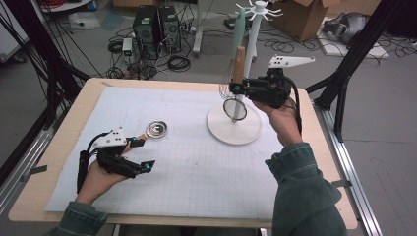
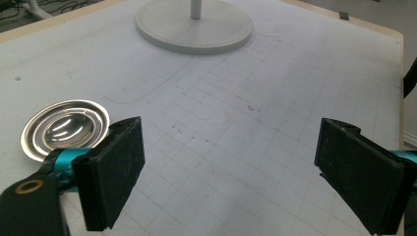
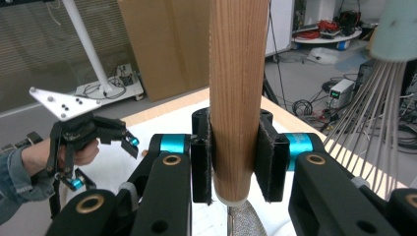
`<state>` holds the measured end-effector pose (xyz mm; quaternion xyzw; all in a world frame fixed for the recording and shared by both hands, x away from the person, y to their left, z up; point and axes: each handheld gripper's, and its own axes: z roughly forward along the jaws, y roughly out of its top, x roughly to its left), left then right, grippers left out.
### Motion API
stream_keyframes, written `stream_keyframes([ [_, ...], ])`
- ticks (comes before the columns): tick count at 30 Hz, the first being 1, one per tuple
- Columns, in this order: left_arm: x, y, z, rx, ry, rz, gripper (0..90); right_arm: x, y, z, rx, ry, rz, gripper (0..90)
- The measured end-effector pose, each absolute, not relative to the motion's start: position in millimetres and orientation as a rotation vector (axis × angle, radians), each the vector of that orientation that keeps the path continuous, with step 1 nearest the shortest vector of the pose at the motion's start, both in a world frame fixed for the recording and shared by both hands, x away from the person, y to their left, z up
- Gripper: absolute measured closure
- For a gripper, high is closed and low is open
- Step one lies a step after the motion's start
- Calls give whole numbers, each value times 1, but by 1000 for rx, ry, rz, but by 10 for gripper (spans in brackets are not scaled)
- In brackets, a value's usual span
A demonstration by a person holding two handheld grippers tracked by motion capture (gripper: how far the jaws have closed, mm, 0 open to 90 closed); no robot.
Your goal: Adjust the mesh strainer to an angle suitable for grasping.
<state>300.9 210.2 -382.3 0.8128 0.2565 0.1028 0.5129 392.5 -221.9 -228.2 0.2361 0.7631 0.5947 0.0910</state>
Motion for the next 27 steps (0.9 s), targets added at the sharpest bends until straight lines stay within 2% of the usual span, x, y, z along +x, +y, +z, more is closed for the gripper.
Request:
stream_keyframes([
  [27, 302, 213, -382, 1941, 639, 258, 90, 414, -226, -196, 760, 2203, 1736, 721],
])
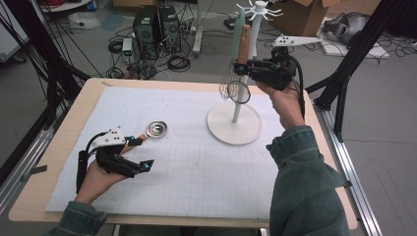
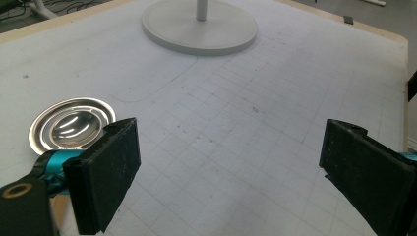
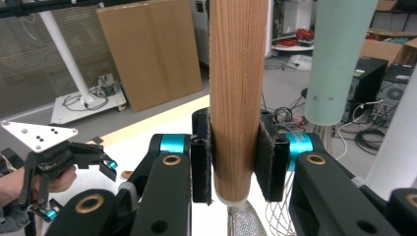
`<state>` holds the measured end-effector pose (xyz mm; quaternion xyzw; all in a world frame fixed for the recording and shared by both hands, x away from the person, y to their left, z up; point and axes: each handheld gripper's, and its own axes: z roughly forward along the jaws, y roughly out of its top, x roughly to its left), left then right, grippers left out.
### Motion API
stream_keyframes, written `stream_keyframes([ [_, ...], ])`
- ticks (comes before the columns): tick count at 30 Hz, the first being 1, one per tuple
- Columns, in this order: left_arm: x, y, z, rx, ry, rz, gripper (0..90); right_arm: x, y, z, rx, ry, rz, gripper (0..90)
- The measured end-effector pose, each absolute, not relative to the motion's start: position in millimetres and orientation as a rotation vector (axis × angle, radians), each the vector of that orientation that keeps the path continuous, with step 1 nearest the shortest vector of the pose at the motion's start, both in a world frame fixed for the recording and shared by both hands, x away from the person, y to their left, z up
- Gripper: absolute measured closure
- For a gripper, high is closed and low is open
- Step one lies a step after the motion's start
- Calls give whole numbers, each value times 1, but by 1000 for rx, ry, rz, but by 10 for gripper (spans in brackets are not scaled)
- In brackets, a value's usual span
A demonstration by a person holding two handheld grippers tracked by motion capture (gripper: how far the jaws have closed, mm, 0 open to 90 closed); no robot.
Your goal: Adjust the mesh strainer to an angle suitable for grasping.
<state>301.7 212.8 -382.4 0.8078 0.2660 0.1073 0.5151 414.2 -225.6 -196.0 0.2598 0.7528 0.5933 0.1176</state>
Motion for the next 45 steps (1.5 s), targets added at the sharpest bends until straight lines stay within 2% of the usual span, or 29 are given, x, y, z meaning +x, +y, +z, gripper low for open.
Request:
stream_keyframes([
  [19, 301, 215, -380, 1937, 632, 255, 90, 426, -227, -178, 799, 2180, 1685, 721],
  [45, 301, 215, -378, 1931, 629, 254, 90, 434, -231, -183, 854, 2165, 1658, 718],
])
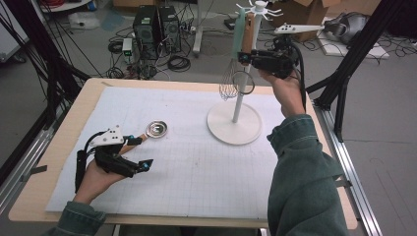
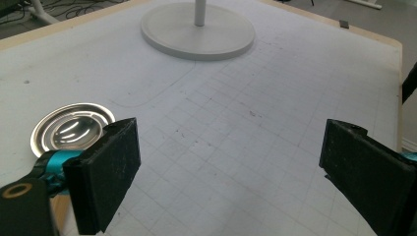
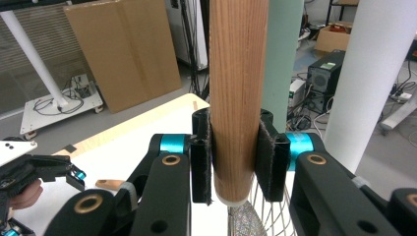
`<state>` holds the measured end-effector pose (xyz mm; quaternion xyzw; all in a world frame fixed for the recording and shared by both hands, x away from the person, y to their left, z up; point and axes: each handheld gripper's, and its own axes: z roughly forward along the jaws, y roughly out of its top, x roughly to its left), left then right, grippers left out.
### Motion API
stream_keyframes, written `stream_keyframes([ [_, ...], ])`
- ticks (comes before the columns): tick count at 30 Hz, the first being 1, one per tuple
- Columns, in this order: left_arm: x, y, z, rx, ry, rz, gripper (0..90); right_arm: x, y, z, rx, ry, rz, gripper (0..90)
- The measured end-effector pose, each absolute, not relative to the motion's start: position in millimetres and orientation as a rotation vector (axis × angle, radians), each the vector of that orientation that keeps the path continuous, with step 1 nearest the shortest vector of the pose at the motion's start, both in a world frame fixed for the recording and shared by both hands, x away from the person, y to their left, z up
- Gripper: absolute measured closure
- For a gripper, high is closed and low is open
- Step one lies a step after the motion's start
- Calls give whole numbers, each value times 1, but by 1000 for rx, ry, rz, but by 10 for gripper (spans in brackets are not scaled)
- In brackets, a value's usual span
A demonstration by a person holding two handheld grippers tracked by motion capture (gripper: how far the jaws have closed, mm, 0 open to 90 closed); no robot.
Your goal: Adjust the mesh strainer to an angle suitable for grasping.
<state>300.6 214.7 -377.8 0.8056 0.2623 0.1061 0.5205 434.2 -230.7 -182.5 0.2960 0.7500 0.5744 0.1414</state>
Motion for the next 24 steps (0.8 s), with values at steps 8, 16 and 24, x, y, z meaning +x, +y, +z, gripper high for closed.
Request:
stream_keyframes([
  [8, 301, 216, -377, 1931, 628, 258, 90, 436, -234, -186, 882, 2153, 1649, 716],
  [16, 301, 215, -378, 1927, 633, 248, 90, 436, -235, -187, 881, 2142, 1642, 710],
  [24, 301, 217, -377, 1924, 632, 255, 90, 436, -236, -186, 877, 2126, 1651, 689],
])
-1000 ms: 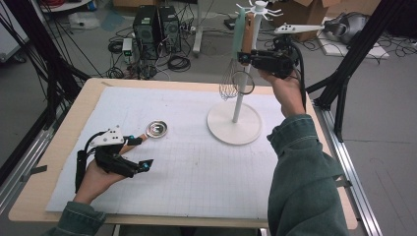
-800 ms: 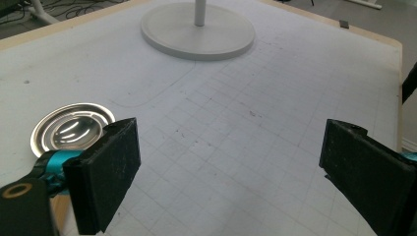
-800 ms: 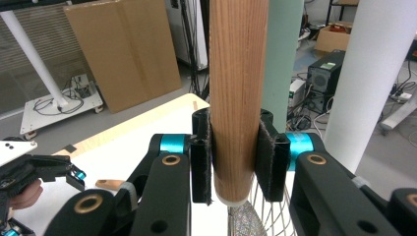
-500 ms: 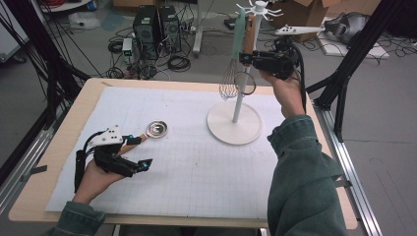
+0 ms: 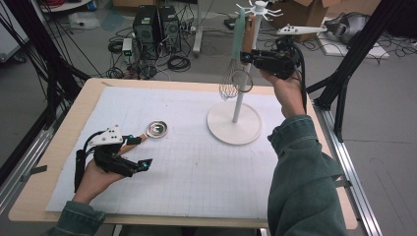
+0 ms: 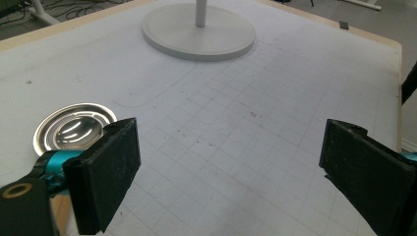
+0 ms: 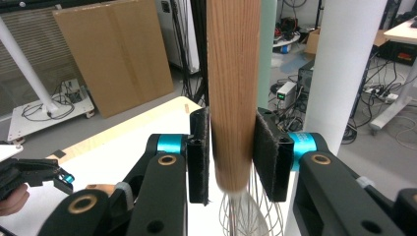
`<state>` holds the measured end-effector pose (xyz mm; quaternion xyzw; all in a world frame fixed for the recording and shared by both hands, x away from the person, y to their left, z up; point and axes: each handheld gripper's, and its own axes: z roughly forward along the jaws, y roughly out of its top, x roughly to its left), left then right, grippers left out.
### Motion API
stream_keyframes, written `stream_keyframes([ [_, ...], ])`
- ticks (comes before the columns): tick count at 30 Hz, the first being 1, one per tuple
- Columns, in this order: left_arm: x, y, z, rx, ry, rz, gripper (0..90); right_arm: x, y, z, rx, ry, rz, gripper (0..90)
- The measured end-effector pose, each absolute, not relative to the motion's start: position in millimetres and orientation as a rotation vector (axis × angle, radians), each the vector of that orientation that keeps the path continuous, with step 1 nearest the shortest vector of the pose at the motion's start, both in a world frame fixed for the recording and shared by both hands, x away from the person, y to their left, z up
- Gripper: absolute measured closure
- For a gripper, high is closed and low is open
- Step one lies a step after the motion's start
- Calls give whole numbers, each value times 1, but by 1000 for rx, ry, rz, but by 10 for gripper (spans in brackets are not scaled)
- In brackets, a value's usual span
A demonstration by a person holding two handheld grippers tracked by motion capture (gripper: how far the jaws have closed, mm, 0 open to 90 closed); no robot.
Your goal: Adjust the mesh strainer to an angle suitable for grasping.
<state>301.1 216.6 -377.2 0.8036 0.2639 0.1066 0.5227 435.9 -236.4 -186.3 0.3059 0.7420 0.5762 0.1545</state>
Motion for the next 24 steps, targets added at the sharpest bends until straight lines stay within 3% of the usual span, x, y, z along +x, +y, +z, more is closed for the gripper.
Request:
stream_keyframes([
  [24, 301, 218, -376, 1921, 625, 252, 90, 421, -263, -183, 860, 2071, 1711, 713],
])
